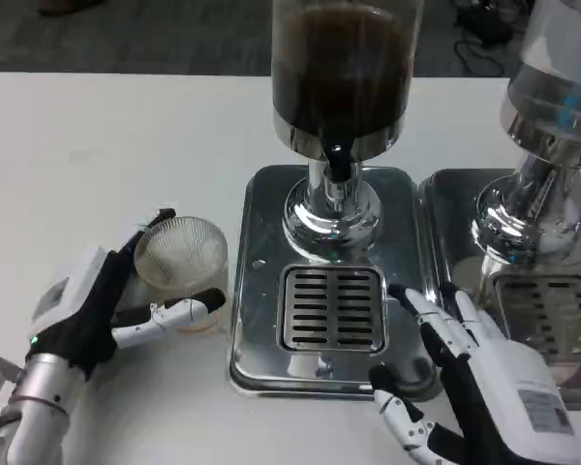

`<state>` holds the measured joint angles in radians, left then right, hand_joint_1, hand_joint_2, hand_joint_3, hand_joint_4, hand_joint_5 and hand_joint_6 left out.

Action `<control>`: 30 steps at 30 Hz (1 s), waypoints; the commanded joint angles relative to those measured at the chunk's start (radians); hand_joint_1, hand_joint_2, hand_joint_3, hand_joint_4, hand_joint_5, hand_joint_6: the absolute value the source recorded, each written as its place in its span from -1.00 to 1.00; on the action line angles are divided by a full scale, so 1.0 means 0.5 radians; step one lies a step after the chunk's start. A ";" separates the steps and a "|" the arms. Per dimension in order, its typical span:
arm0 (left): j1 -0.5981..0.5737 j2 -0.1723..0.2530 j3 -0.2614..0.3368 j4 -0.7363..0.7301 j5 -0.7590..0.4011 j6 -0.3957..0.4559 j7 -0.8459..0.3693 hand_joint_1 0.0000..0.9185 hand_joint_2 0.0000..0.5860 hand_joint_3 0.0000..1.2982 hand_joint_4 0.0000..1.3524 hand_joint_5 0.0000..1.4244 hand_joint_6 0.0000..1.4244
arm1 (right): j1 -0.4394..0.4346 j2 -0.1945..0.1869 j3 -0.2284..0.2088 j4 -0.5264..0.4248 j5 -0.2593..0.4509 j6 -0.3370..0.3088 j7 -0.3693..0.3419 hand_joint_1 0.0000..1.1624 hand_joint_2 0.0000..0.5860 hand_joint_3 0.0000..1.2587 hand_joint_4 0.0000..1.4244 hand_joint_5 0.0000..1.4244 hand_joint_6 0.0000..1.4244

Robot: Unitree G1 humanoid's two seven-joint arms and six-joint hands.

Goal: Grasp the cup under the faucet to collect the drink, then remove the cup.

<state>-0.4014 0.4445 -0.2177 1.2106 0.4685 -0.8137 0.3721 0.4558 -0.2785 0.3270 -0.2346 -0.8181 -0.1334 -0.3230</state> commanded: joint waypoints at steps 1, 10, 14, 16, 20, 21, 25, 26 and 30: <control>0.022 -0.057 -0.028 0.019 -0.010 -0.002 -0.067 -0.08 -0.77 -0.63 -0.60 -0.18 -0.05 | -0.019 -0.002 -0.012 0.030 0.051 -0.026 0.023 -0.49 0.49 -0.78 -0.76 -0.98 -0.94; 0.096 -0.086 0.000 -0.023 -0.070 -0.071 0.021 0.05 -0.69 -0.30 -0.25 0.18 0.48 | -0.047 -0.012 -0.015 0.053 0.109 -0.037 0.050 -0.44 0.49 -0.77 -0.73 -0.94 -0.93; 0.143 -0.066 0.026 -0.061 -0.075 -0.112 0.133 0.08 -0.74 -0.20 -0.16 0.29 0.61 | -0.050 -0.012 -0.017 0.055 0.125 -0.042 0.055 -0.43 0.49 -0.77 -0.73 -0.94 -0.93; 0.161 -0.043 0.044 -0.078 -0.086 -0.135 0.160 0.11 -0.75 -0.17 -0.12 0.32 0.65 | -0.049 -0.011 -0.015 0.054 0.133 -0.044 0.055 -0.42 0.49 -0.77 -0.72 -0.94 -0.93; 0.186 -0.007 0.071 -0.106 -0.091 -0.173 0.186 0.14 -0.79 -0.14 -0.12 0.33 0.68 | -0.043 -0.007 -0.016 0.056 0.141 -0.050 0.053 -0.41 0.49 -0.77 -0.71 -0.93 -0.93; 0.198 0.011 0.080 -0.120 -0.088 -0.190 0.205 0.14 -0.79 -0.14 -0.12 0.33 0.68 | -0.042 -0.006 -0.015 0.059 0.144 -0.054 0.051 -0.41 0.49 -0.77 -0.71 -0.93 -0.93; 0.234 0.059 0.129 -0.168 -0.083 -0.240 0.261 0.13 -0.81 -0.13 -0.10 0.33 0.69 | -0.045 -0.001 -0.013 0.071 0.152 -0.068 0.043 -0.40 0.49 -0.77 -0.69 -0.92 -0.92; 0.248 0.076 0.148 -0.189 -0.086 -0.260 0.284 0.13 -0.82 -0.13 -0.10 0.33 0.69 | -0.047 0.000 -0.012 0.073 0.153 -0.072 0.041 -0.40 0.49 -0.77 -0.69 -0.92 -0.92; 0.294 0.130 0.209 -0.286 -0.094 -0.347 0.319 0.14 -0.84 -0.12 -0.09 0.33 0.67 | -0.052 0.003 -0.015 0.081 0.162 -0.087 0.038 -0.40 0.49 -0.77 -0.69 -0.91 -0.91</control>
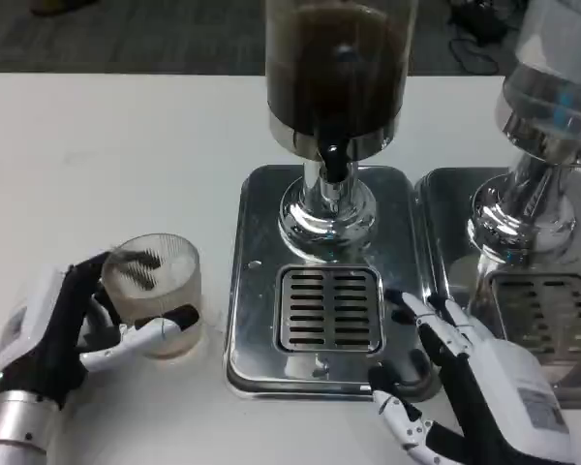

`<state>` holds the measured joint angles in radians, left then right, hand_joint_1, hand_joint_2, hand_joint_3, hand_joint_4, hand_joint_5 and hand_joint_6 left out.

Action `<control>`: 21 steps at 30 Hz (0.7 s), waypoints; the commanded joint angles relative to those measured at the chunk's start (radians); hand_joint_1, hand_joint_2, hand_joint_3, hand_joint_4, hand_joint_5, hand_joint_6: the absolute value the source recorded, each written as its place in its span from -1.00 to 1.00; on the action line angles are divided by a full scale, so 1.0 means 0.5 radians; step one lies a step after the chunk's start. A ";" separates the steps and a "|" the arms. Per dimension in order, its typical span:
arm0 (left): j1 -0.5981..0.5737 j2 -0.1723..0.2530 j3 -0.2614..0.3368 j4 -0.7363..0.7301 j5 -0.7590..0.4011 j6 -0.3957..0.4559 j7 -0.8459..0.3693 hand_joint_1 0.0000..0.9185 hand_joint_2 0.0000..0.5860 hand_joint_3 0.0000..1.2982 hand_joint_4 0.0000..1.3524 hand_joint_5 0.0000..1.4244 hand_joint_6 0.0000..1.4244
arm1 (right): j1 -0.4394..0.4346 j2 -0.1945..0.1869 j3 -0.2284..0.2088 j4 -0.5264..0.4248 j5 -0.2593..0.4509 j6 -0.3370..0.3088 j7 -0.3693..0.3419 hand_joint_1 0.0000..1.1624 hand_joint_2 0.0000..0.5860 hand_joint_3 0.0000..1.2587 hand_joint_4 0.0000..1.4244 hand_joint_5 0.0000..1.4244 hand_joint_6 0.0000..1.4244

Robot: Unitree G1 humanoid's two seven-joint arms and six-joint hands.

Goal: Grasp the cup under the faucet to collect the drink, then remove the cup.

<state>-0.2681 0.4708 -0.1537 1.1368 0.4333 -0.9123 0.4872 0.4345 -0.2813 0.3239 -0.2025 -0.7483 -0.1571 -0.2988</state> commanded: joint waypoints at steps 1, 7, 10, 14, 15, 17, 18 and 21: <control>0.041 0.089 0.096 -0.169 -0.022 -0.176 0.088 0.14 -0.84 -0.12 -0.09 0.33 0.68 | -0.010 0.008 -0.011 0.017 0.023 -0.042 -0.010 -0.40 0.49 -0.77 -0.69 -0.91 -0.91; 0.094 0.129 0.146 -0.354 -0.005 -0.280 0.038 0.15 -0.85 -0.12 -0.08 0.33 0.68 | -0.016 0.003 -0.019 0.021 0.037 -0.054 -0.005 -0.40 0.49 -0.77 -0.69 -0.91 -0.91; 0.093 0.121 0.137 -0.425 0.004 -0.290 -0.014 0.15 -0.85 -0.12 -0.08 0.33 0.68 | -0.019 0.003 -0.021 0.020 0.041 -0.059 -0.005 -0.40 0.49 -0.76 -0.69 -0.91 -0.91; 0.044 0.066 0.105 -0.434 -0.013 -0.263 -0.131 0.17 -0.87 -0.10 -0.06 0.33 0.70 | -0.027 0.005 -0.029 0.014 0.042 -0.063 -0.010 -0.39 0.49 -0.76 -0.69 -0.90 -0.91; 0.031 0.051 0.101 -0.424 -0.020 -0.257 -0.156 0.17 -0.87 -0.10 -0.06 0.33 0.70 | -0.029 0.006 -0.031 0.015 0.043 -0.064 -0.010 -0.39 0.49 -0.75 -0.69 -0.90 -0.91; -0.017 0.015 0.063 -0.395 0.028 -0.227 -0.192 0.17 -0.87 -0.10 -0.06 0.33 0.71 | -0.031 0.011 -0.036 0.016 0.040 -0.065 -0.016 -0.39 0.49 -0.75 -0.69 -0.90 -0.91; -0.033 0.006 0.050 -0.384 0.047 -0.216 -0.203 0.17 -0.87 -0.09 -0.06 0.33 0.71 | -0.030 0.014 -0.037 0.015 0.038 -0.064 -0.018 -0.39 0.49 -0.75 -0.69 -0.90 -0.91; -0.085 -0.024 -0.003 -0.342 0.090 -0.180 -0.229 0.17 -0.87 -0.09 -0.05 0.33 0.71 | -0.022 0.023 -0.039 0.011 0.036 -0.062 -0.026 -0.39 0.49 -0.75 -0.69 -0.90 -0.91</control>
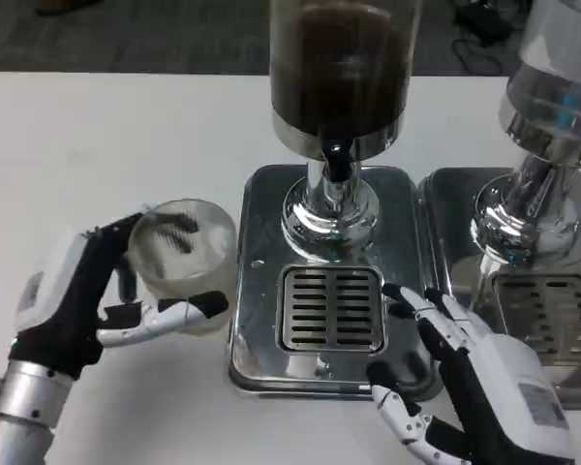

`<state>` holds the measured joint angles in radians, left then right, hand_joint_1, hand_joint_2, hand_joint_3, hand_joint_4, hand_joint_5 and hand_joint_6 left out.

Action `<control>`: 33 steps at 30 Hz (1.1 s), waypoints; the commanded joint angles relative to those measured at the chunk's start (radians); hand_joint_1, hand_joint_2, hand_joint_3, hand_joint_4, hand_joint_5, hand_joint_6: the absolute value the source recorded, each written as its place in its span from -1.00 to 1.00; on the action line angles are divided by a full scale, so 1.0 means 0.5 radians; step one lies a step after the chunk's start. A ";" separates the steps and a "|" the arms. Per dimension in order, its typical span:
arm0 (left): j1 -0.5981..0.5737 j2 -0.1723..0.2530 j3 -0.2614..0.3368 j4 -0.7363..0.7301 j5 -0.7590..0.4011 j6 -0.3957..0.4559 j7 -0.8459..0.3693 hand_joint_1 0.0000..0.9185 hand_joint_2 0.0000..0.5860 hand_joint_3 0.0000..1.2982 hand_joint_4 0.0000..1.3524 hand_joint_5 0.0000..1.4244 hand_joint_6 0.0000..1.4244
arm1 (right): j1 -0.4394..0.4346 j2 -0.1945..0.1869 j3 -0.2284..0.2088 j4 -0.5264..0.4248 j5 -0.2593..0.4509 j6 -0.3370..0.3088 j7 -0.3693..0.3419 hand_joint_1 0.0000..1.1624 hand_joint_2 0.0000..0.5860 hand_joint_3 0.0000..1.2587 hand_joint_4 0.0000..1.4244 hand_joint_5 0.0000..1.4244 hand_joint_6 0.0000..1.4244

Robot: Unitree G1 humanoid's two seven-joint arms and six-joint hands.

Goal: Grasp the cup under the faucet to collect the drink, then remove the cup.

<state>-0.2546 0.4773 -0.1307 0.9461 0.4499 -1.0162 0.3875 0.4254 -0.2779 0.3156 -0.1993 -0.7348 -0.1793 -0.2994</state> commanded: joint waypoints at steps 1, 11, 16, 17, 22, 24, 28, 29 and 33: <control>-0.134 -0.055 -0.069 0.061 0.080 0.048 -0.034 0.17 -0.87 -0.09 -0.05 0.33 0.71 | 0.003 0.019 -0.025 0.003 0.009 -0.018 -0.030 -0.39 0.49 -0.75 -0.69 -0.90 -0.91; -0.304 -0.142 -0.198 0.226 0.218 0.184 0.021 0.19 -0.87 -0.09 -0.05 0.33 0.68 | 0.042 0.062 -0.020 -0.010 -0.013 -0.009 -0.056 -0.39 0.49 -0.75 -0.67 -0.90 -0.90; -0.376 -0.167 -0.248 0.300 0.242 0.229 0.023 0.19 -0.87 -0.09 -0.06 0.32 0.68 | 0.060 0.078 -0.019 -0.025 -0.021 -0.002 -0.060 -0.39 0.49 -0.75 -0.67 -0.90 -0.89; -0.393 -0.175 -0.267 0.312 0.253 0.241 0.027 0.19 -0.87 -0.09 -0.06 0.32 0.68 | 0.067 0.078 -0.022 -0.028 -0.019 -0.004 -0.060 -0.39 0.49 -0.75 -0.67 -0.90 -0.89; -0.457 -0.201 -0.335 0.367 0.274 0.273 0.005 0.04 -0.74 -0.19 -0.21 0.21 0.54 | 0.086 0.089 -0.018 -0.038 -0.029 0.000 -0.063 -0.39 0.49 -0.75 -0.67 -0.89 -0.89; -0.485 -0.218 -0.379 0.383 0.294 0.293 -0.013 -0.04 -0.71 -0.25 -0.26 0.16 0.52 | 0.095 0.089 -0.020 -0.044 -0.033 0.000 -0.066 -0.39 0.49 -0.75 -0.67 -0.88 -0.89; -0.525 -0.243 -0.440 0.408 0.312 0.306 -0.057 -0.14 -0.69 -0.35 -0.37 -0.05 0.32 | 0.109 0.095 -0.023 -0.054 -0.041 0.001 -0.067 -0.39 0.49 -0.75 -0.67 -0.88 -0.89; -0.536 -0.250 -0.454 0.415 0.312 0.307 -0.078 -0.17 -0.69 -0.38 -0.41 -0.10 0.26 | 0.112 0.097 -0.023 -0.056 -0.044 0.001 -0.067 -0.39 0.49 -0.75 -0.67 -0.88 -0.89; -0.558 -0.264 -0.476 0.427 0.299 0.305 -0.151 -0.30 -0.72 -0.60 -0.58 -0.33 -0.12 | 0.126 0.107 -0.024 -0.059 -0.049 0.002 -0.071 -0.39 0.49 -0.75 -0.67 -0.88 -0.88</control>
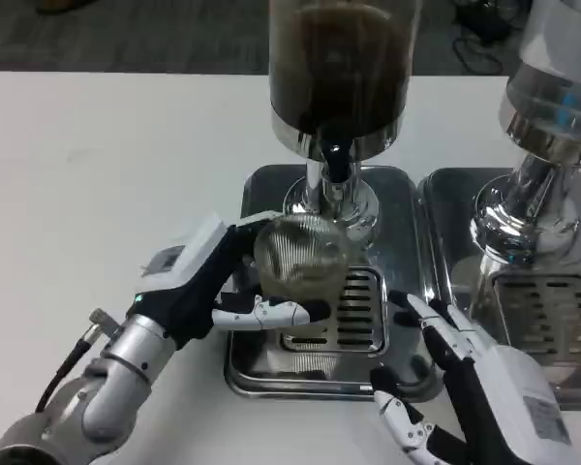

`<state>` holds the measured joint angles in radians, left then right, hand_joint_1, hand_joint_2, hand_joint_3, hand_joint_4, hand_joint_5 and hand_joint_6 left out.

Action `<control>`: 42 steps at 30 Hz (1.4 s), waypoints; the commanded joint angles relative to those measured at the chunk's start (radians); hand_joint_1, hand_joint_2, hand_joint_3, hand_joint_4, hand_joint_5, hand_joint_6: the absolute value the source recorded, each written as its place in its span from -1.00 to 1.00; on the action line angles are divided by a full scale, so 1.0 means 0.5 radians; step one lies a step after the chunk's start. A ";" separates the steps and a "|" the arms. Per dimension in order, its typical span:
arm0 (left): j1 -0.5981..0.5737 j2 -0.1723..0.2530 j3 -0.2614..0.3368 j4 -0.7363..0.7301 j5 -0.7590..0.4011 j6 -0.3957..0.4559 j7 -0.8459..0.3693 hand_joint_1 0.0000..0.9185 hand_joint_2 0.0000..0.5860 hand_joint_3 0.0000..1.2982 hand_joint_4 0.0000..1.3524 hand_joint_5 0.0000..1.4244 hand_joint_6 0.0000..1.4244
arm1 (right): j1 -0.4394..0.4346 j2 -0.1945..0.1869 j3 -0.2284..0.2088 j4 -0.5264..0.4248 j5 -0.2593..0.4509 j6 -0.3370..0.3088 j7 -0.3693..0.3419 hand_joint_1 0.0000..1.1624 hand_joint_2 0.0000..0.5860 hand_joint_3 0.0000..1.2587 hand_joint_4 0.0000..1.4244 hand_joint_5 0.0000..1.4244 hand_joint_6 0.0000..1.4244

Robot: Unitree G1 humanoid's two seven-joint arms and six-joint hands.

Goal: Grasp the cup under the faucet to collect the drink, then remove the cup.

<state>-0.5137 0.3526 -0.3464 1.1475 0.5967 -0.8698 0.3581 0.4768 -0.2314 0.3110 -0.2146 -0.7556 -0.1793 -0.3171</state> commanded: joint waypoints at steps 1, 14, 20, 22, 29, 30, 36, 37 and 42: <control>-0.045 -0.017 -0.049 0.024 0.002 0.022 -0.113 -0.36 -0.74 -0.68 -0.63 -0.41 -0.25 | 0.025 0.017 -0.015 -0.027 -0.007 0.002 -0.036 -0.39 0.49 -0.75 -0.67 -0.88 -0.88; -0.055 0.040 -0.074 -0.038 0.007 0.052 -0.173 -0.65 -0.87 -0.92 -1.00 -0.78 -0.76 | 0.007 0.042 -0.001 0.013 0.004 -0.009 -0.025 -0.39 0.49 -0.75 -0.67 -0.85 -0.85; -0.007 0.095 -0.058 -0.109 -0.013 0.011 -0.175 -0.70 -0.93 -0.93 -1.00 -0.92 -0.84 | -0.020 0.036 0.006 0.030 0.014 -0.016 -0.013 -0.39 0.49 -0.75 -0.67 -0.84 -0.84; 0.011 0.107 -0.051 -0.137 -0.020 -0.001 -0.178 -0.71 -0.94 -0.93 -1.00 -0.94 -0.90 | -0.031 0.033 0.004 0.036 0.018 -0.020 -0.012 -0.39 0.49 -0.75 -0.67 -0.84 -0.84; 0.147 0.213 0.046 -0.334 -0.136 -0.133 -0.206 -0.74 -0.97 -0.93 -1.00 -0.95 -0.96 | -0.059 0.032 0.004 0.056 0.026 -0.027 -0.024 -0.39 0.49 -0.75 -0.67 -0.83 -0.84; 0.171 0.228 0.070 -0.364 -0.165 -0.152 -0.223 -0.74 -0.97 -0.93 -1.00 -0.95 -0.96 | -0.060 0.034 0.005 0.058 0.028 -0.026 -0.027 -0.39 0.49 -0.75 -0.67 -0.83 -0.84; 0.386 0.350 0.244 -0.622 -0.378 -0.256 -0.335 -0.77 -0.95 -0.90 -1.00 -0.93 -0.90 | -0.079 0.035 0.006 0.063 0.035 -0.033 -0.035 -0.39 0.49 -0.75 -0.67 -0.84 -0.84; 0.417 0.361 0.265 -0.661 -0.404 -0.258 -0.357 -0.77 -0.95 -0.90 -1.00 -0.93 -0.90 | -0.083 0.033 0.002 0.066 0.038 -0.033 -0.034 -0.39 0.49 -0.75 -0.67 -0.84 -0.84; 0.687 0.471 0.436 -0.962 -0.601 -0.311 -0.477 -0.78 -0.94 -0.85 -1.00 -0.85 -0.84 | -0.117 0.023 -0.036 0.085 0.064 -0.038 -0.035 -0.39 0.49 -0.74 -0.68 -0.84 -0.84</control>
<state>-0.2242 0.5605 -0.1645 0.7296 0.3401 -1.0075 0.1505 0.4288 -0.2119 0.3078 -0.1828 -0.7338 -0.1845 -0.3241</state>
